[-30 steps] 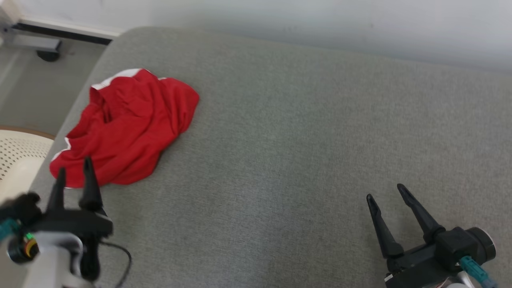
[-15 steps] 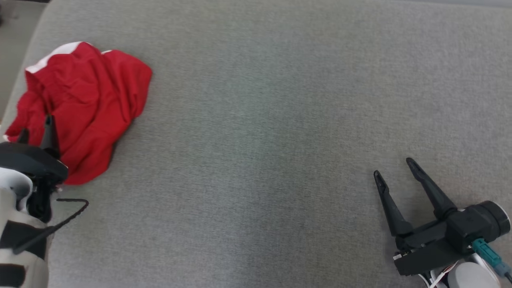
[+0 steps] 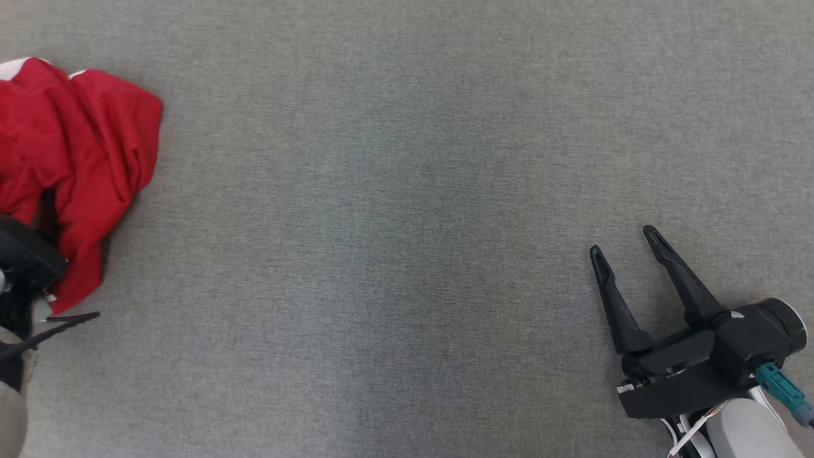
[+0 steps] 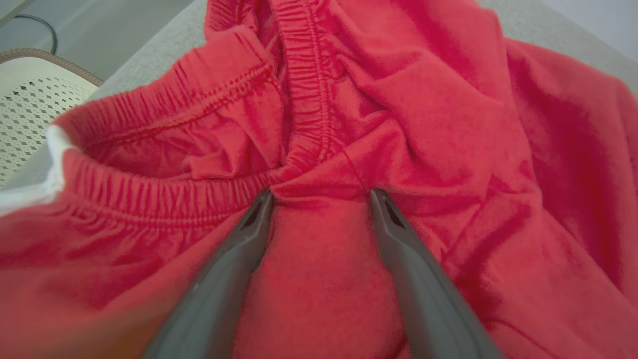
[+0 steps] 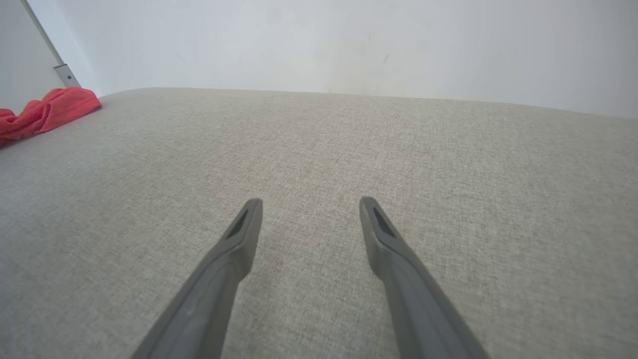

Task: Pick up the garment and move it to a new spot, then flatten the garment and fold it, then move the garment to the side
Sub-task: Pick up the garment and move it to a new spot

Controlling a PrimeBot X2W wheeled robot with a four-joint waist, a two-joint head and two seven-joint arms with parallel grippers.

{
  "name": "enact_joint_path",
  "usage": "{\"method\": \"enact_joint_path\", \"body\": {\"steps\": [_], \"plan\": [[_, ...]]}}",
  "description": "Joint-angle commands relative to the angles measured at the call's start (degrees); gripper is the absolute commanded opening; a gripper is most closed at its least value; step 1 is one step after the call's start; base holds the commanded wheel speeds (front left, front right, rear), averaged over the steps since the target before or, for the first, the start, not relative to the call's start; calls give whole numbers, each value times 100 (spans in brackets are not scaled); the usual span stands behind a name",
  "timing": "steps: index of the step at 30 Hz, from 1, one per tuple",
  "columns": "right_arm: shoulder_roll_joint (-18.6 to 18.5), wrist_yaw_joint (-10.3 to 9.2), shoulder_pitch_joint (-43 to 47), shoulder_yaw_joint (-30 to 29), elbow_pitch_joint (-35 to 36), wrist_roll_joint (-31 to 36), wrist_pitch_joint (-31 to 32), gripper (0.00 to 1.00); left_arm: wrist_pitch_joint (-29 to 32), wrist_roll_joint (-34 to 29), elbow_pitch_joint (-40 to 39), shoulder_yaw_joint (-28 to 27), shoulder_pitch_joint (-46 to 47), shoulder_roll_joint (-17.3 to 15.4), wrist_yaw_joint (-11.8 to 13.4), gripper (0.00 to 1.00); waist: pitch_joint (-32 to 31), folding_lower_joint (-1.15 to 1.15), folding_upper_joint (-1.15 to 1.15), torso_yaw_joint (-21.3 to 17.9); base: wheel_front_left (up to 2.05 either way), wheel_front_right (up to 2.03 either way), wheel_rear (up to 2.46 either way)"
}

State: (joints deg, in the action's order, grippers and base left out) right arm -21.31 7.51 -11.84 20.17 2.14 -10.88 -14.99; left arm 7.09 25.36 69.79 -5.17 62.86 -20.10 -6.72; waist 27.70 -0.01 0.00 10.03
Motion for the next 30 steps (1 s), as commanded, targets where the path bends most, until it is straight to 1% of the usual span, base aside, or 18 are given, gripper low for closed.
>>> {"method": "enact_joint_path", "body": {"steps": [1,2,4,6,12,15,17,22,27,28,30], "plan": [[26,-4,-51,24,-6,-69,-23,100,118,-26,126,47,-15,37,-14,100,68,1,0,-109,0,0,0],[51,-4,-66,42,1,-99,-23,100,144,-52,160,78,-36,19,-18,100,65,1,0,-131,0,0,0],[97,-4,-93,67,-13,-131,-23,100,92,-50,188,126,-69,5,-37,0,43,1,0,-178,0,0,0],[139,-4,-116,106,-51,-172,-23,100,-71,-63,110,209,-136,-11,-77,0,-6,1,0,-228,0,0,0],[336,-4,-82,133,-132,-260,-24,100,-1210,-190,-236,434,-320,-309,-73,0,-352,1,0,-391,0,0,0],[453,-4,21,134,-184,-302,-24,100,-1709,-225,-363,550,-429,-378,-75,0,-617,1,0,-450,0,0,0],[513,-4,108,136,-208,-339,-24,100,-1909,-218,-461,640,-486,-408,-75,0,-811,1,0,-495,0,0,0],[673,-4,310,118,-277,-414,-24,100,-2156,-110,-919,894,-624,-423,-76,0,-1362,1,0,-617,0,0,0],[847,-4,561,102,-329,-472,-24,100,-2205,100,-1646,1237,-830,-380,-76,0,-1925,1,0,-800,0,0,0],[847,-4,561,102,-329,-472,-24,100,-2205,100,-1646,1237,-830,-380,-76,0,-1925,1,0,-800,0,0,0],[905,-4,675,87,-341,-481,-24,100,-2214,217,-1978,1384,-939,-368,-77,0,-2142,1,0,-889,0,0,0]]}}
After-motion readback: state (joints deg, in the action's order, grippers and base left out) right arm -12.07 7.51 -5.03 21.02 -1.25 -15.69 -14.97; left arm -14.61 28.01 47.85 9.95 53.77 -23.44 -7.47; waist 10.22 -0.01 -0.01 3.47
